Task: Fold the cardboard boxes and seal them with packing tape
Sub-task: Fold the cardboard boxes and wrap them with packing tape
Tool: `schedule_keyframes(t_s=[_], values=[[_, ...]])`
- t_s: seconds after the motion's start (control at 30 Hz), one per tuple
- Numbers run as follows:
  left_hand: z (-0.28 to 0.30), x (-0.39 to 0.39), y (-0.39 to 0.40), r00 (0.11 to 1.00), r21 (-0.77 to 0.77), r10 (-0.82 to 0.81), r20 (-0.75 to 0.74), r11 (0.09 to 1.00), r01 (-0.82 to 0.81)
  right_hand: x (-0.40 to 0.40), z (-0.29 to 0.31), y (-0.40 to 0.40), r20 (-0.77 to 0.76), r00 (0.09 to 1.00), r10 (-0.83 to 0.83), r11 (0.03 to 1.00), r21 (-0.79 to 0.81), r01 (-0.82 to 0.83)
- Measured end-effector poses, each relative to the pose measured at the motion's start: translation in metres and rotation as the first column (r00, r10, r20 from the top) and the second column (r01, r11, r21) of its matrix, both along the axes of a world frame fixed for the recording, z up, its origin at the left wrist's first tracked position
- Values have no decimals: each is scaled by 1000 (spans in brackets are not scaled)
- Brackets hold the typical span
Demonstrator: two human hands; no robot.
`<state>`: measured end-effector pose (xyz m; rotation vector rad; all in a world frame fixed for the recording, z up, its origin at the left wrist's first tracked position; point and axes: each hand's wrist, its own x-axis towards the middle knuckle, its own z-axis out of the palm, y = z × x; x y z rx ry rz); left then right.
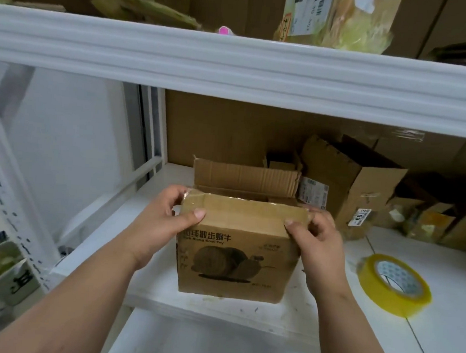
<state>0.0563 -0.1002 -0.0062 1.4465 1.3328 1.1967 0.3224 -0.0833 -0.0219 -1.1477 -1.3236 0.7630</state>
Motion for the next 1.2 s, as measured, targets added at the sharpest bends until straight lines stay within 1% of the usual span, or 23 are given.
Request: schedule_keyframes(t_s=[0.07, 0.1, 0.17, 0.2, 0.27, 0.37, 0.47, 0.53, 0.57, 0.67, 0.73, 0.83, 0.93, 1.0, 1.07, 1.13, 1.2], values=[[2, -1, 5, 1000, 8, -2, -6, 1000, 2, 7, 3, 6, -4, 1000, 28, 999, -29, -28], [4, -2, 6, 1000, 12, -10, 0, 1000, 10, 10, 5, 10, 20, 999, 47, 998, -45, -46], [8, -1, 10, 999, 10, -34, -29, 999, 34, 12, 10, 16, 116, 989, 88, 995, -66, -81], [10, -1, 12, 997, 3, -44, -59, 999, 44, 13, 12, 19, 148, 983, 113, 992, -68, -104], [15, 1, 18, 990, -32, -56, -127, 998, 52, 13, 17, 25, 163, 973, 165, 984, -94, -151], [23, 4, 27, 971, -75, -34, -238, 997, 16, 14, 24, 31, 199, 958, 205, 973, -147, -178], [27, 5, 32, 937, -56, 36, -347, 997, -59, 14, 30, 33, 203, 944, 261, 957, -183, -226], [27, 4, 34, 916, -21, 39, -399, 998, -51, 14, 30, 31, 197, 941, 276, 955, -166, -245], [27, 4, 35, 919, -6, 25, -395, 1000, -30, 14, 29, 30, 203, 942, 266, 959, -150, -238], [22, 2, 32, 952, 52, 28, -304, 999, -13, 15, 25, 29, 222, 956, 190, 979, -111, -169], [17, 0, 30, 952, 77, 61, -301, 996, -40, 15, 22, 31, 258, 955, 145, 987, -100, -123], [7, 0, 30, 943, 89, 96, -318, 993, -71, 13, 20, 35, 333, 940, 72, 997, -42, -62], [6, 2, 29, 906, 168, 101, -410, 985, -34, 12, 21, 35, 396, 918, 35, 999, -17, -31], [7, 1, 30, 858, 195, 81, -507, 981, 22, 12, 23, 36, 438, 899, 16, 1000, -13, -11], [8, 0, 30, 802, 153, 30, -596, 985, 77, 13, 26, 36, 490, 872, -1, 1000, -17, 11], [10, -1, 30, 771, 96, -16, -636, 990, 100, 12, 31, 36, 540, 841, -11, 999, -31, 33], [15, 0, 29, 729, 73, -23, -684, 992, 100, 11, 35, 34, 578, 816, -16, 998, -34, 44]])
